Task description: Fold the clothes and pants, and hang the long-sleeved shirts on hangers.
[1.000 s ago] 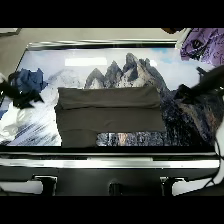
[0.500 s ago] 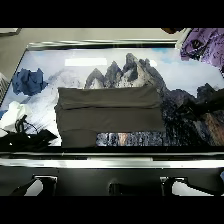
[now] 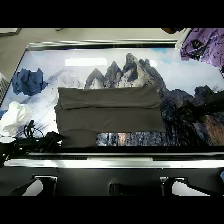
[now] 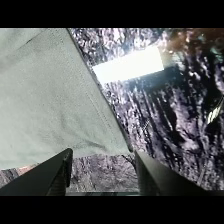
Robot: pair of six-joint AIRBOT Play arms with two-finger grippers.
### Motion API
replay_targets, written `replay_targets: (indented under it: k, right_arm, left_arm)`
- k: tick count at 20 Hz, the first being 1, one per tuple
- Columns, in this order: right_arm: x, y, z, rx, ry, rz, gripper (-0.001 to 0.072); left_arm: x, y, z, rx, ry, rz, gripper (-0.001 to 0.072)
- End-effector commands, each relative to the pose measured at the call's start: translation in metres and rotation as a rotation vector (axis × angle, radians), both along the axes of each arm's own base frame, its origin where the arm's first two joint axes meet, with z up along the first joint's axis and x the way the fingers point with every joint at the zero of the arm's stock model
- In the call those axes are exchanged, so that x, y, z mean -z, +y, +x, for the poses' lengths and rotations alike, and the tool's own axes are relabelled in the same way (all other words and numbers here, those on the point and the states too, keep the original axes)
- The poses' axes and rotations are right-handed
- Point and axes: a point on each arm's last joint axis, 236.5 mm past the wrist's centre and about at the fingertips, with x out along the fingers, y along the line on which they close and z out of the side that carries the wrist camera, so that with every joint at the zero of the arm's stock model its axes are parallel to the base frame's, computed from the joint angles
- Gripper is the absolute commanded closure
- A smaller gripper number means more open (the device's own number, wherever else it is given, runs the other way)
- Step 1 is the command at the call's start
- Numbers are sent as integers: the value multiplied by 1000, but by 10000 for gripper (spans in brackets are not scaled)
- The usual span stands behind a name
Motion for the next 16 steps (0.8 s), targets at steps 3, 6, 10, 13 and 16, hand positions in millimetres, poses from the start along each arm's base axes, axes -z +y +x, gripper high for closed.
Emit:
replay_targets:
  k: [3,6,10,13,16]
  right_arm:
    - [9,-18,-13,-4,55,-85,264]
    - [15,-30,-18,16,87,-129,263]
    - [40,-8,-30,-20,166,-18,259]
    - [63,15,-46,-59,208,75,252]
    - [78,30,-51,-57,192,128,252]
  left_arm:
    - [2,-25,-10,67,38,-110,263]
    - [-1,-27,-13,84,43,-127,634]
    - [-1,-28,-13,84,43,-127,689]
    - [-1,-28,-13,83,44,-128,689]
    - [-2,-27,-13,82,43,-127,689]
